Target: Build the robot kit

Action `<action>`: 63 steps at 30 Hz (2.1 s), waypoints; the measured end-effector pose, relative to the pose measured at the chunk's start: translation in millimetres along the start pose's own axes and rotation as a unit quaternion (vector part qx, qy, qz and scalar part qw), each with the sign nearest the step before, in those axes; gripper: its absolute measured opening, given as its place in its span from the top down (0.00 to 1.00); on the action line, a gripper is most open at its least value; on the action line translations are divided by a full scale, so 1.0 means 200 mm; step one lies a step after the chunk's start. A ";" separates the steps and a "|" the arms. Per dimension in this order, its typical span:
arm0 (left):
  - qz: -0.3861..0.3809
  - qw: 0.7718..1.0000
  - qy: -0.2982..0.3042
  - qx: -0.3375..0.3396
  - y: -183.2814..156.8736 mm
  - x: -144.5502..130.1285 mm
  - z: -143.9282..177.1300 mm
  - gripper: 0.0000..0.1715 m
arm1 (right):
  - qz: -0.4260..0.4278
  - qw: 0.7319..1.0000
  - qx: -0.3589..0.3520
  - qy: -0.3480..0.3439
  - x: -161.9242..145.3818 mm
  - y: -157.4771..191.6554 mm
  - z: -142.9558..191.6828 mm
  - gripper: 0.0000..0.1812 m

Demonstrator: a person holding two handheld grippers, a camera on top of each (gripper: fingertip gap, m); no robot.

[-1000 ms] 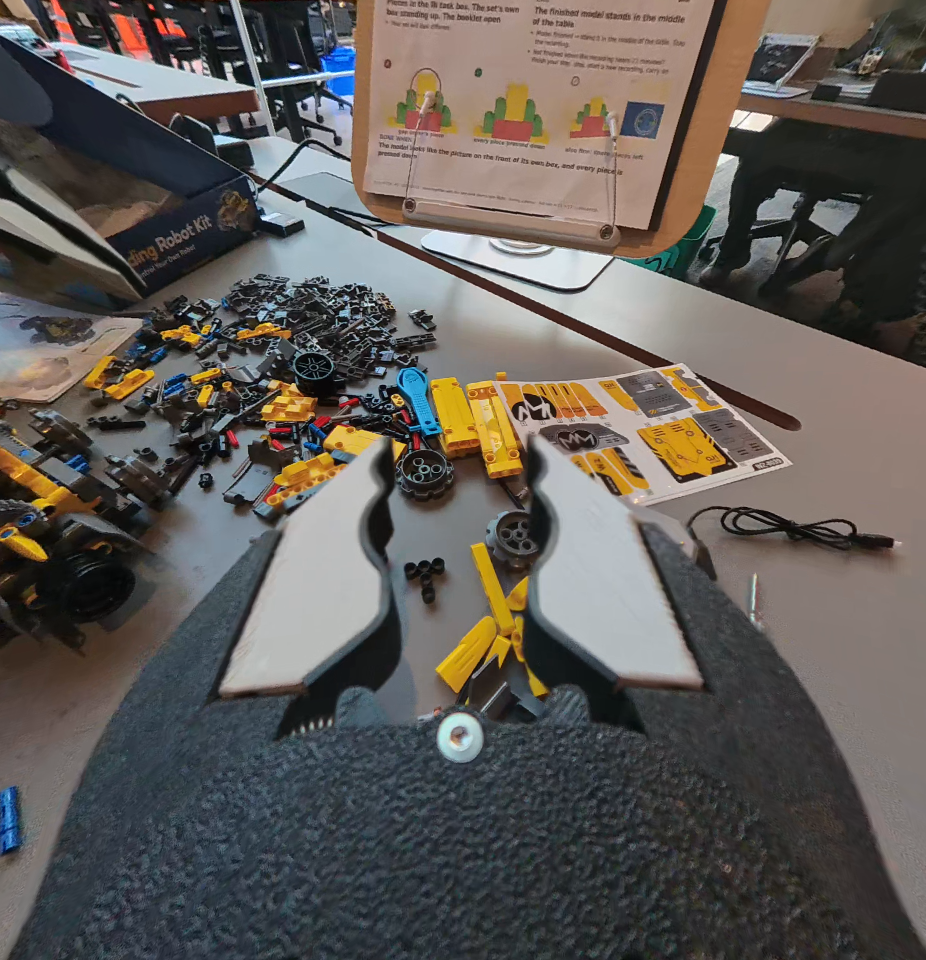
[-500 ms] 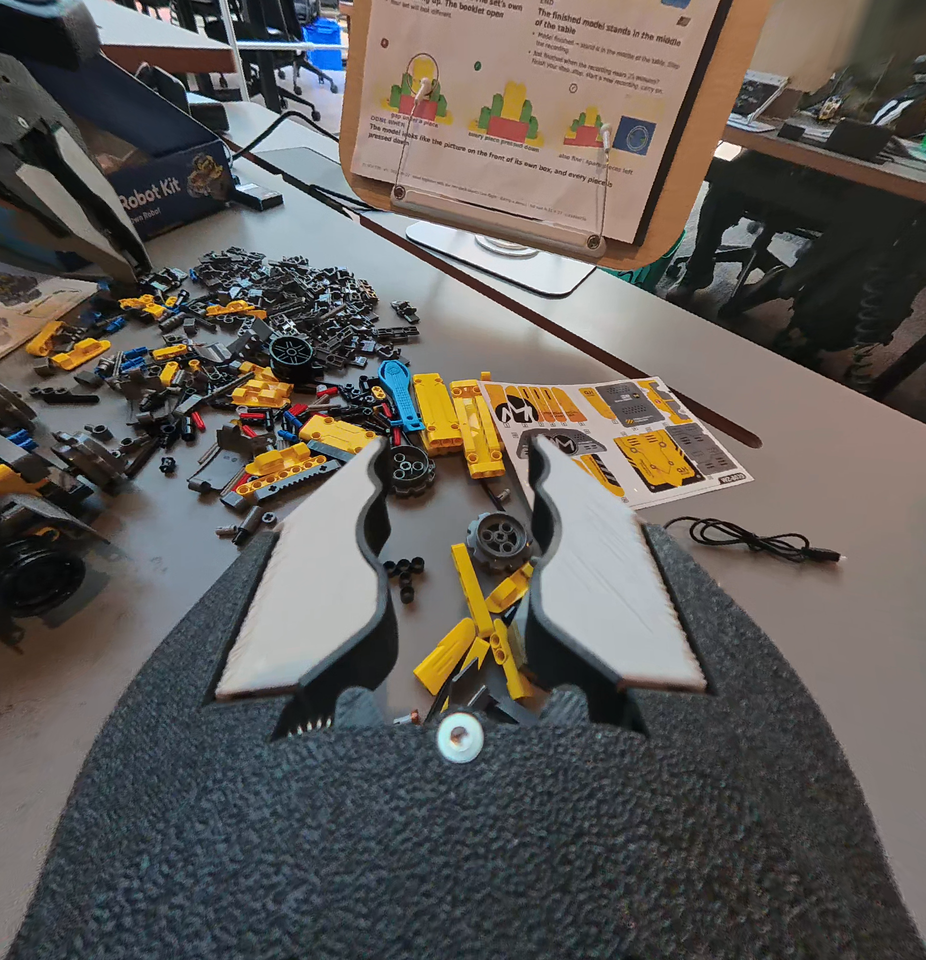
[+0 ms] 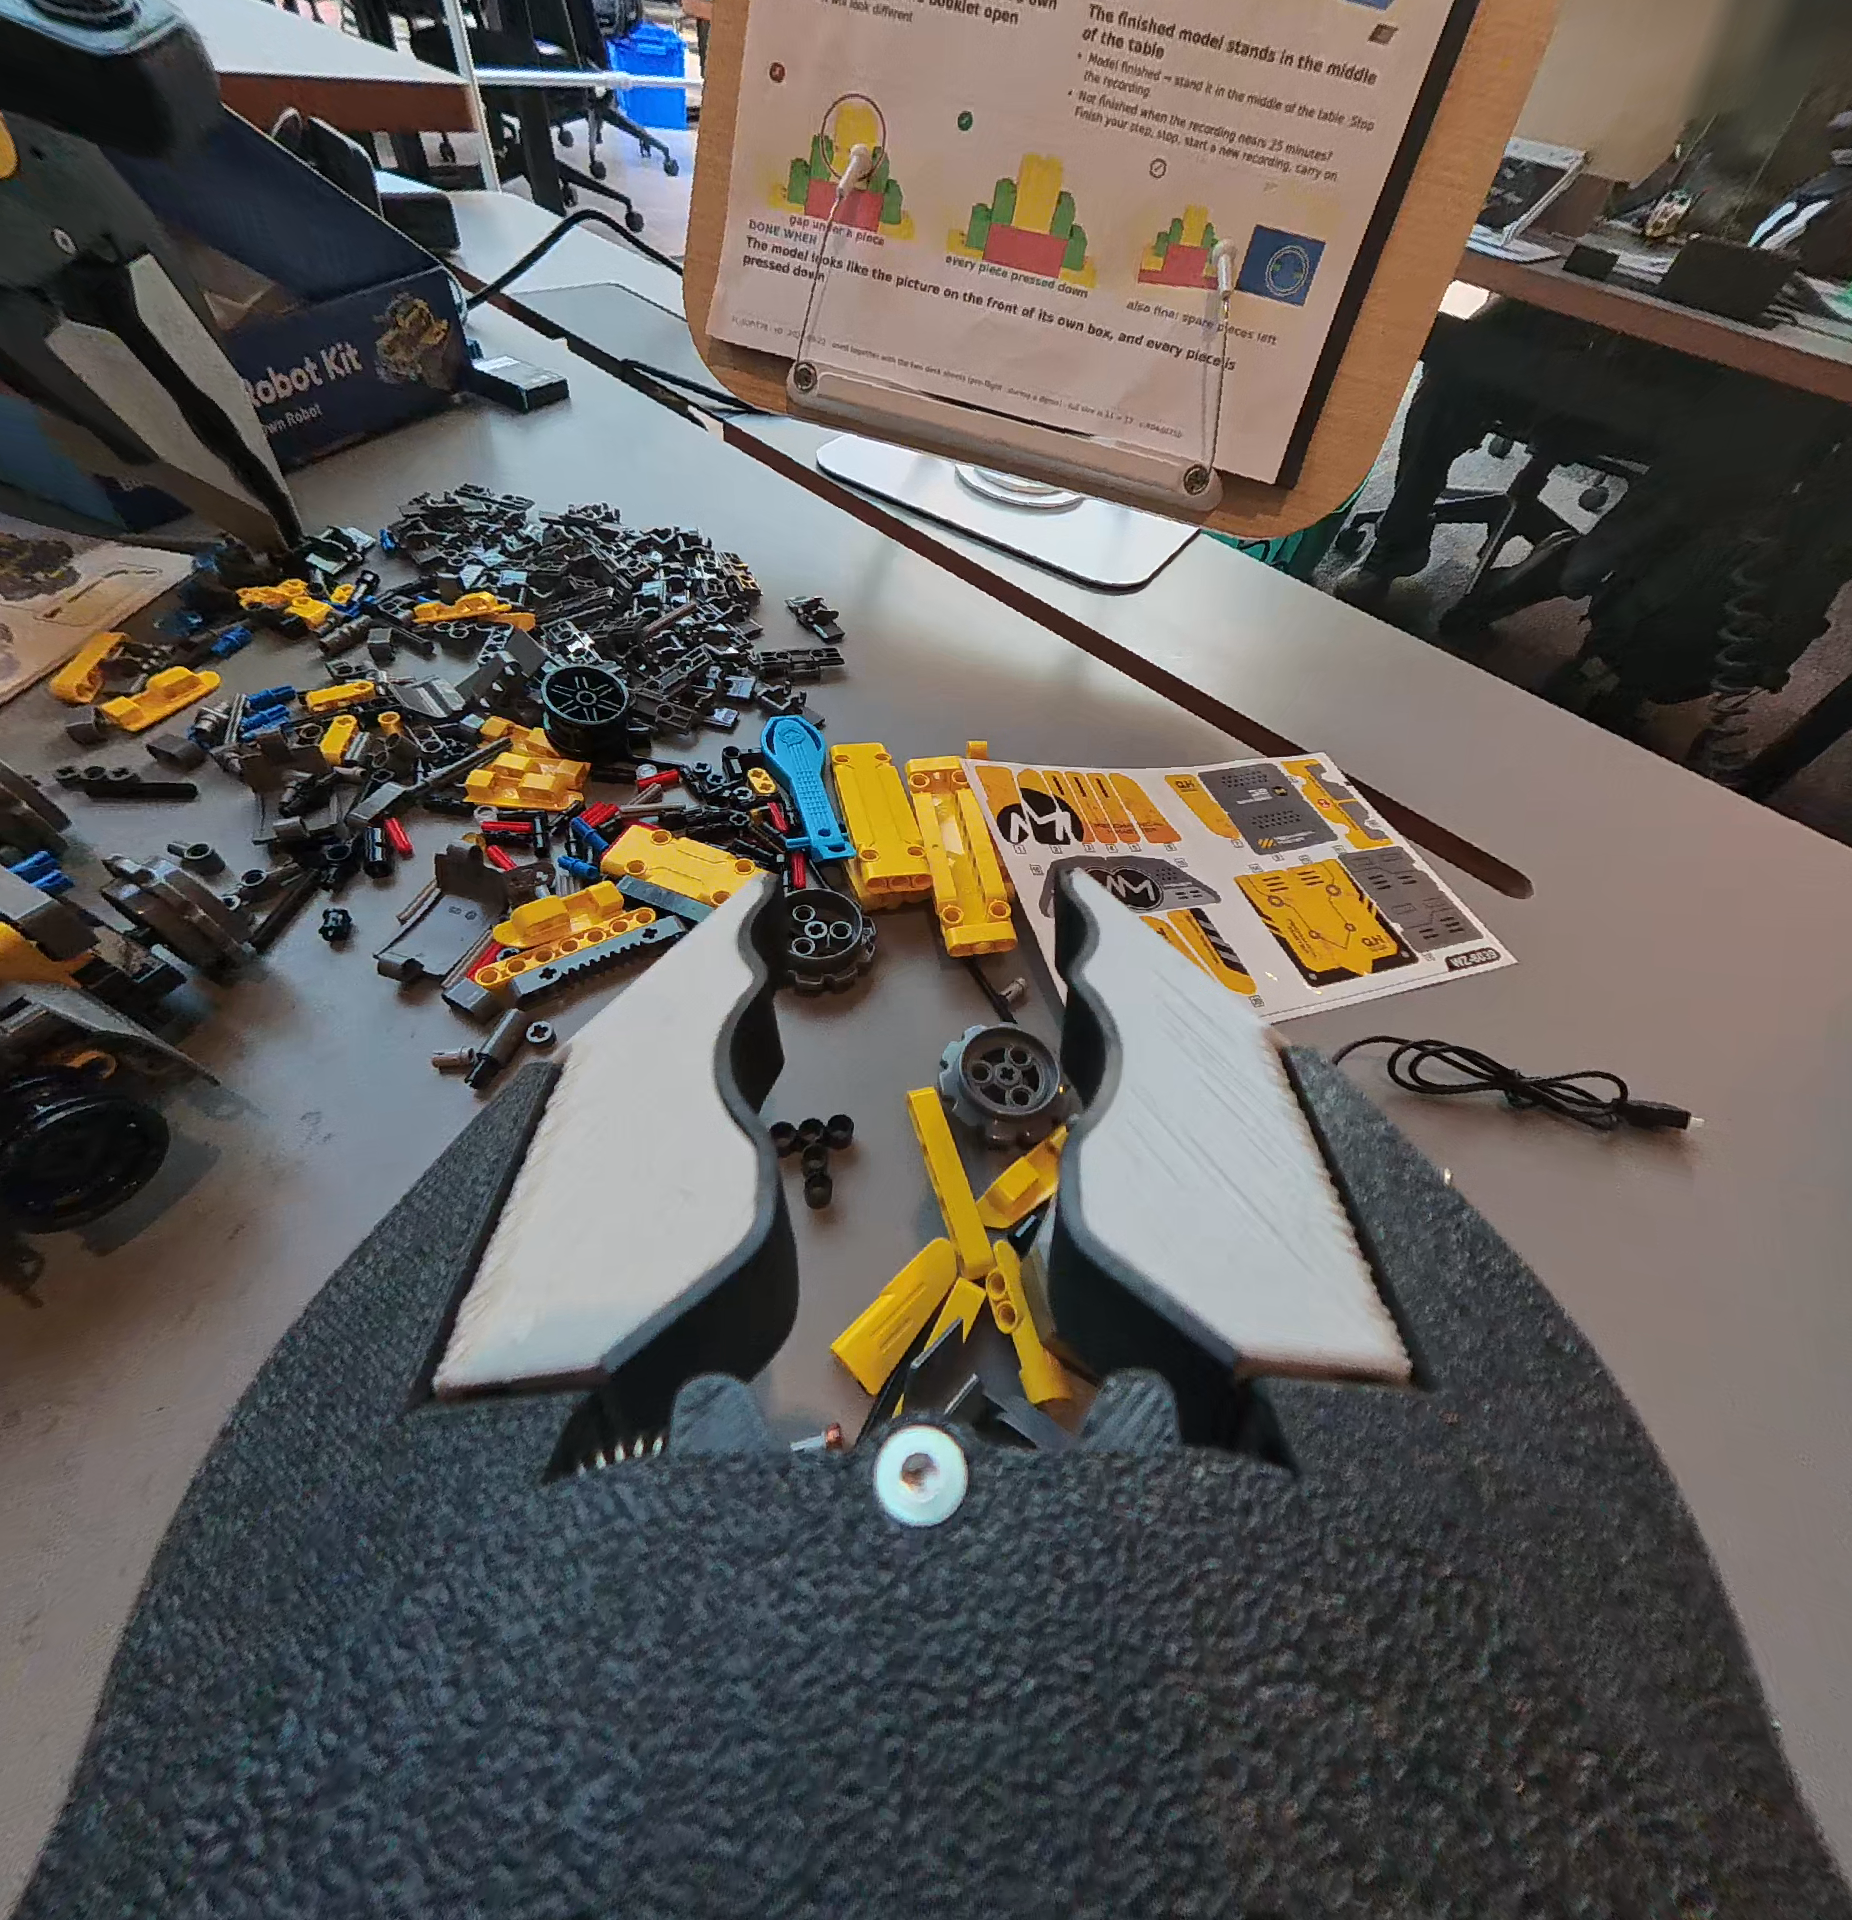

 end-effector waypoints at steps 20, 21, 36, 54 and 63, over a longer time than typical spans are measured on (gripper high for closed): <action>-0.009 0.999 -0.004 -0.053 0.00 0.02 0.00 0.97 | 0.010 1.000 0.004 0.003 0.00 0.02 -0.01 0.74; -0.008 0.998 -0.004 -0.055 0.00 0.02 0.00 0.97 | 0.011 1.000 0.004 0.003 0.00 0.02 -0.01 0.74; 0.013 0.997 -0.058 -0.040 -0.04 -0.05 0.05 0.99 | 0.018 1.000 0.005 0.009 -0.01 0.03 -0.01 0.75; -0.007 0.959 -0.284 0.009 -0.48 -0.09 0.33 0.99 | 0.000 1.000 0.007 -0.021 -0.01 0.01 -0.02 0.74; -0.031 0.928 -0.370 -0.031 -0.75 -0.27 0.46 0.99 | -0.096 0.993 0.012 -0.071 0.06 0.05 0.17 0.71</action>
Point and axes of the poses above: each gripper's, where its closed fingertips meet, z back along the fingers, x out of its top, y = z × x across the jaws, the point moved 7 cm from there along z, back along the fingers, and after that the axes turned 10 degrees about -x, right-handed, at the moved point
